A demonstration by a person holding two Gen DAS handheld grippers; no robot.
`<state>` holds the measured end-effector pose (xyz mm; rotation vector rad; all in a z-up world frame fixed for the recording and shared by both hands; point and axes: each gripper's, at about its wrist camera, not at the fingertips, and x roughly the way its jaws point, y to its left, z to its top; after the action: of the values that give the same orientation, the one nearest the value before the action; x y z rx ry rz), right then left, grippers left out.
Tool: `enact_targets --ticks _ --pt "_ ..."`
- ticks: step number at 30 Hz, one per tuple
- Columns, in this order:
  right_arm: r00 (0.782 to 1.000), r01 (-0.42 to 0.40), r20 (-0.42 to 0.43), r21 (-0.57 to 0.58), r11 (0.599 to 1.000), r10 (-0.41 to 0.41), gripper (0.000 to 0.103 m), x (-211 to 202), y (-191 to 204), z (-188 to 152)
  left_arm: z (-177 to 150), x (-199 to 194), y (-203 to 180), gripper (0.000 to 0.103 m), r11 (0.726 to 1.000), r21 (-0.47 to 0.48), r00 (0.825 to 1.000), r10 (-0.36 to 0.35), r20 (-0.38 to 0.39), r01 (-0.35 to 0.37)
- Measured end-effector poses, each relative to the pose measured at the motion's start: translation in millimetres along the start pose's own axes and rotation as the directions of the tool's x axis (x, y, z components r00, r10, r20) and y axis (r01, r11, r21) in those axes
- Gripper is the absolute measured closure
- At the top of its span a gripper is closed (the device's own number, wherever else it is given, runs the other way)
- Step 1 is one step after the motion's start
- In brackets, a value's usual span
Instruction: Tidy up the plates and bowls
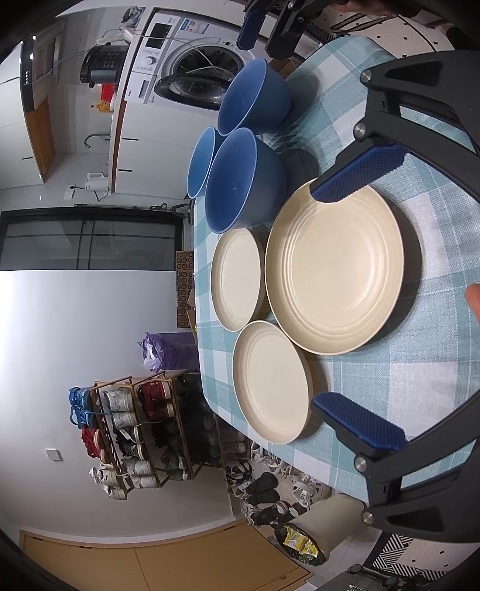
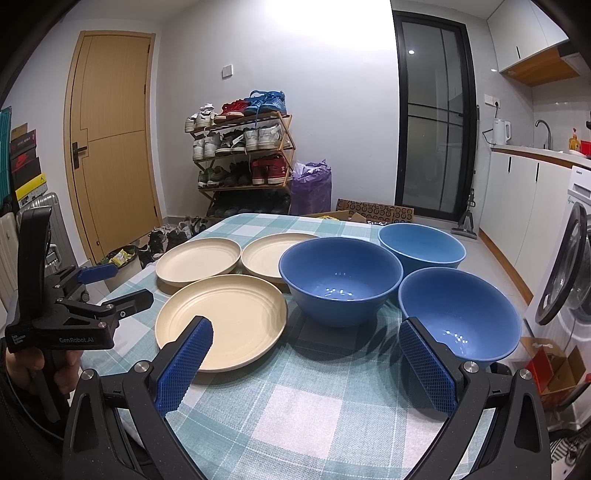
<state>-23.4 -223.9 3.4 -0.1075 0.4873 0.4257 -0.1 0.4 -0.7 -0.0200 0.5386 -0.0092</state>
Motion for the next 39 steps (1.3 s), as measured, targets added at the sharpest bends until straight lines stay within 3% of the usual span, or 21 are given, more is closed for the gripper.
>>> enact_targets --ticks 16,39 --pt "1.0 0.005 0.024 0.0 1.0 -0.005 0.0 -12 -6 16 10 -3 -1 0.0 1.0 -0.004 1.0 -0.006 0.008 0.006" --pt "0.997 -0.078 -0.018 0.015 0.997 0.078 0.0 1 -18 64 57 11 12 0.0 1.0 0.003 0.999 0.027 0.041 -0.027"
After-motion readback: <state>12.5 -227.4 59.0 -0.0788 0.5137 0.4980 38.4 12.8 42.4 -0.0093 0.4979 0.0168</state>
